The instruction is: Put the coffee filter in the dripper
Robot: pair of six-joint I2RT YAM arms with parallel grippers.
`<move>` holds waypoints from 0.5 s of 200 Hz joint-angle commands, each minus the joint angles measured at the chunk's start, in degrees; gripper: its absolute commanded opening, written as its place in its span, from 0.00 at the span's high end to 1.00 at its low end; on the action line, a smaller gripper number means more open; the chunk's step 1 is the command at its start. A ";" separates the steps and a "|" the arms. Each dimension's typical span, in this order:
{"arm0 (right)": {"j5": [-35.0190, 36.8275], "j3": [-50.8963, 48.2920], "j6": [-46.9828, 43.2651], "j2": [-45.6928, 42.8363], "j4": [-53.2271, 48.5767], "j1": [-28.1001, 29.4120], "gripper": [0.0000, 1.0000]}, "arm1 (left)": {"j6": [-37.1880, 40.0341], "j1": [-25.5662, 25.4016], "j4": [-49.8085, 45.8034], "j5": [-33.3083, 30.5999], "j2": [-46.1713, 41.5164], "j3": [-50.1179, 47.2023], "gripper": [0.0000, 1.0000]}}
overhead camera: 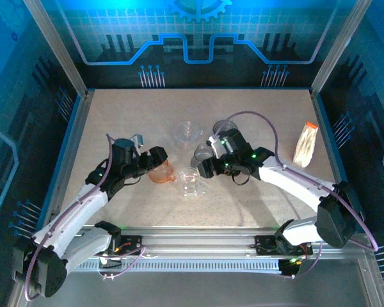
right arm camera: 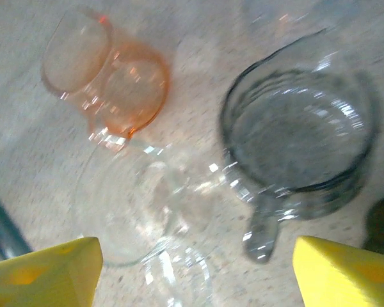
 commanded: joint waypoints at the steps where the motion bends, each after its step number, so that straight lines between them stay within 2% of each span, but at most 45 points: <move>1: -3.55 -2.52 -2.26 -1.59 -3.62 3.65 0.23 | 0.91 -0.59 -2.75 3.68 -0.71 -0.69 0.22; 45: -6.25 -8.57 -2.49 -2.64 -0.41 6.21 0.24 | 1.44 -0.60 -3.71 5.22 -1.62 -1.58 0.21; 100: -2.09 -9.04 -6.16 0.61 2.21 7.25 0.30 | 0.92 -0.60 -3.19 6.30 -0.94 -2.90 0.20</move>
